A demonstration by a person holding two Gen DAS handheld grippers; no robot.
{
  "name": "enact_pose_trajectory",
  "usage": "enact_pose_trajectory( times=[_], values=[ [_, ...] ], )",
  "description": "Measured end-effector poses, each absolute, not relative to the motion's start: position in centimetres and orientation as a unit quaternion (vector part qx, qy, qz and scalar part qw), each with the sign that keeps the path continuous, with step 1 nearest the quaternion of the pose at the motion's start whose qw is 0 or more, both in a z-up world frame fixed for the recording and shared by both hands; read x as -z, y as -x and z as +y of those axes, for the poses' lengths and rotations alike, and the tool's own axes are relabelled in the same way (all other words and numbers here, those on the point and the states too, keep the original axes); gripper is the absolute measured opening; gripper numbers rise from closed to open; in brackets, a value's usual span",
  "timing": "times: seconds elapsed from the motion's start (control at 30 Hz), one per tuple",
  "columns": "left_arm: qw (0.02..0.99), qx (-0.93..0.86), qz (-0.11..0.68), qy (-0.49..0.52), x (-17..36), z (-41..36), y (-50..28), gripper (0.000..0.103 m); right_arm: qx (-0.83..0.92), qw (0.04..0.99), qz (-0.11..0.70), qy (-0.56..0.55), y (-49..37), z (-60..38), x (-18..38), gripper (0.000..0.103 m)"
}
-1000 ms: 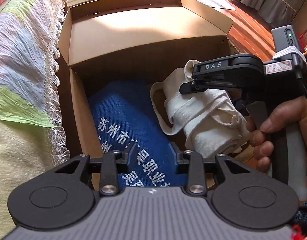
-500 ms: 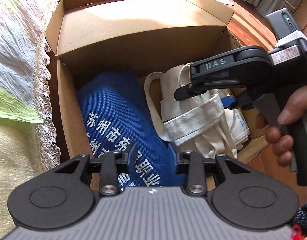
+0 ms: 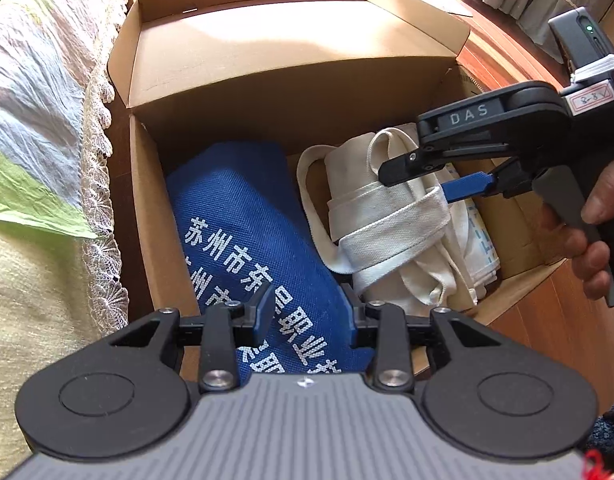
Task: Fold shopping bag
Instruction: 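Lower the wrapped bag into the cardboard box beside the blue cloth with the right gripper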
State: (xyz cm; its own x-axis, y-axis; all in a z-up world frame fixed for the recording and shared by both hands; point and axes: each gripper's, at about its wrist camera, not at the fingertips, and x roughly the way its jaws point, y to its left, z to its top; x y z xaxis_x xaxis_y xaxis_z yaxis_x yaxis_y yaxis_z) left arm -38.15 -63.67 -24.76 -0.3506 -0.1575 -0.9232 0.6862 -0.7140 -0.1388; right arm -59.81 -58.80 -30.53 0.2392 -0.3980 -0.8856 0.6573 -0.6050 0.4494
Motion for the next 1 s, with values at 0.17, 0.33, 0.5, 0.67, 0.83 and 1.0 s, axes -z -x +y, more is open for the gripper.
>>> enact_pose_trajectory(
  times=[0.17, 0.33, 0.5, 0.67, 0.83, 1.0],
  values=[
    [0.273, 0.78, 0.266, -0.497, 24.5, -63.4, 38.0, 0.04, 0.605, 0.48, 0.115, -0.625, 59.1, -59.2, 30.8, 0.038],
    [0.277, 0.775, 0.268, -0.501, 24.7, -63.4, 37.9, 0.04, 0.577, 0.486, 0.078, -0.652, 59.9, -59.3, 32.2, 0.037],
    [0.282, 0.775, 0.27, -0.497, 24.2, -63.2, 37.7, 0.041, 0.583, 0.475, 0.068, -0.656, 60.6, -58.5, 31.9, 0.045],
    [0.287, 0.774, 0.264, -0.498, 23.5, -62.8, 37.7, 0.041, 0.589, 0.497, 0.065, -0.634, 60.7, -58.6, 30.4, 0.062],
    [0.292, 0.777, 0.263, -0.492, 22.4, -62.1, 37.6, 0.041, 0.593, 0.504, 0.079, -0.623, 60.9, -59.0, 29.8, 0.062],
    [0.296, 0.776, 0.263, -0.49, 21.8, -61.4, 37.5, 0.041, 0.595, 0.506, 0.088, -0.618, 60.8, -59.0, 29.9, 0.062]
  ],
)
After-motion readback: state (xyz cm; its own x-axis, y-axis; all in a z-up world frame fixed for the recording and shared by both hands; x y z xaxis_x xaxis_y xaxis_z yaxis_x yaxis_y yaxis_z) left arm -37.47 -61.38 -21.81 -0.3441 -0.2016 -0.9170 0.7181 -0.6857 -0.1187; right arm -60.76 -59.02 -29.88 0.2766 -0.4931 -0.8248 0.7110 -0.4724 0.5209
